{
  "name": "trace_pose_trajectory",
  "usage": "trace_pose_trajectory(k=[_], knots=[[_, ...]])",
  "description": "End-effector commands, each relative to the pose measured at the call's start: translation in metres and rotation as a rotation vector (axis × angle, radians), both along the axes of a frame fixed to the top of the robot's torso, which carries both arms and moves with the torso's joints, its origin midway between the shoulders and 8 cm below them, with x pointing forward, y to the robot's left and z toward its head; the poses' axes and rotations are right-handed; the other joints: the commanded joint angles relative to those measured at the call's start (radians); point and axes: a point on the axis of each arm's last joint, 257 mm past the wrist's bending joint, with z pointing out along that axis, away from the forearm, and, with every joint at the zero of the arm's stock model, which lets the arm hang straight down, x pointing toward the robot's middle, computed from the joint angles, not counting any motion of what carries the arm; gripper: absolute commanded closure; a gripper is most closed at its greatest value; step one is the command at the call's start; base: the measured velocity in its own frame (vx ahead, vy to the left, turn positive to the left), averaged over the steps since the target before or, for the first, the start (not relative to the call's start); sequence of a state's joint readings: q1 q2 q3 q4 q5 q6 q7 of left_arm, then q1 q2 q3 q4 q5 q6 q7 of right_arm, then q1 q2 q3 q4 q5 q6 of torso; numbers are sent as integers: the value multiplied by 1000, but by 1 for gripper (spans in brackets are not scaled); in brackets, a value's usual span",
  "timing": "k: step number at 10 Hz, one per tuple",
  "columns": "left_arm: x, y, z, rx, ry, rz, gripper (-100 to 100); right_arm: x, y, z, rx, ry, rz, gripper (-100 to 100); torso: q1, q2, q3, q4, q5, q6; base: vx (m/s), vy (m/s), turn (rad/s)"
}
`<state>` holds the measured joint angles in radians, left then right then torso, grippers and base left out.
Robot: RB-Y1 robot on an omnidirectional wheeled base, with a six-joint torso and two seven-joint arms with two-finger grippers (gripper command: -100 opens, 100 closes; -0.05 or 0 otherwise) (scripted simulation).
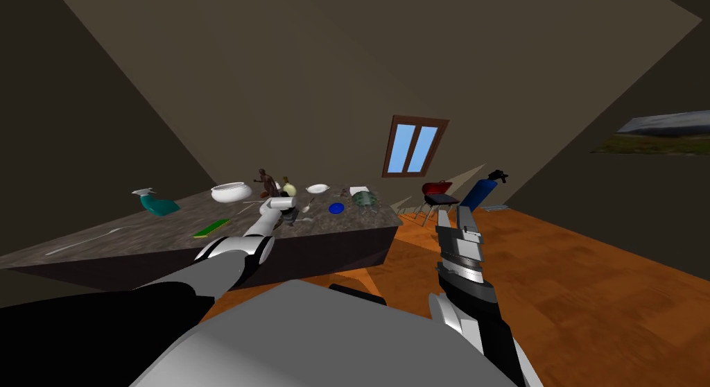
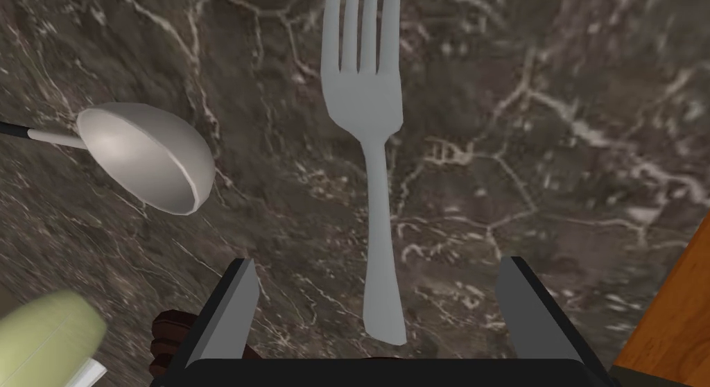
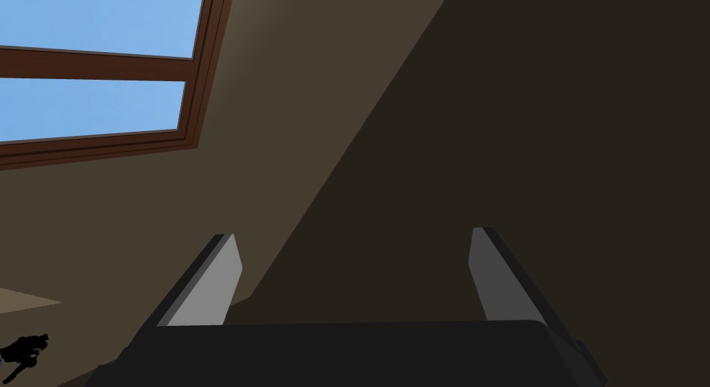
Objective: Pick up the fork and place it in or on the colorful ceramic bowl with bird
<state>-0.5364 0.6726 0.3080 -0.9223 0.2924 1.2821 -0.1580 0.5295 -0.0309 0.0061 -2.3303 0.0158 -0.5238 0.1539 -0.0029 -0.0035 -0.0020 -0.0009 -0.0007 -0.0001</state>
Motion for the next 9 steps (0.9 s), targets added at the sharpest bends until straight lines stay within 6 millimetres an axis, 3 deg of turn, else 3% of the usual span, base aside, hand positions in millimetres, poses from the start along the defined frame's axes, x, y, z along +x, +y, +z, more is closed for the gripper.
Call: trace_pose_trajectory(k=[1, 3, 4, 5, 6, 8, 9], knots=[[-14, 24, -1, 8, 9, 17, -100, 0, 0, 0, 0, 0, 0, 0, 0, 0, 0, 0, 0, 0, 81, -101, -7], [-14, 26, 0, 4, 4, 3, -100, 0, 0, 0, 0, 0, 0, 0, -2, -2, -1, 0, -1, 0, 60, -64, 3], [-29, 47, -3, 8, 11, 23, -100, 0, 0, 0, 0, 0, 0, 0, 0, 0, 0, 0, 0, 0, 54, -60, -19], [-29, 49, -1, 6, 6, 10, -100, 0, 0, 0, 0, 0, 0, 0, 0, 0, 0, 0, 0, 0, 59, -64, 7], [-41, 67, -2, 14, 9, 30, -100, 0, 0, 0, 0, 0, 0, 0, -1, 0, 0, 0, 0, 0, 71, -85, -10], [-44, 69, -3, 7, 9, 13, -100, 0, 0, 0, 0, 0, 0, 0, -2, -1, -1, 0, -1, 0, 50, -61, 5], [-57, 86, -4, 11, 10, 30, -100, 0, 0, 0, 0, 0, 0, 0, 0, 1, 0, 0, 0, 0, 52, -59, -19]])
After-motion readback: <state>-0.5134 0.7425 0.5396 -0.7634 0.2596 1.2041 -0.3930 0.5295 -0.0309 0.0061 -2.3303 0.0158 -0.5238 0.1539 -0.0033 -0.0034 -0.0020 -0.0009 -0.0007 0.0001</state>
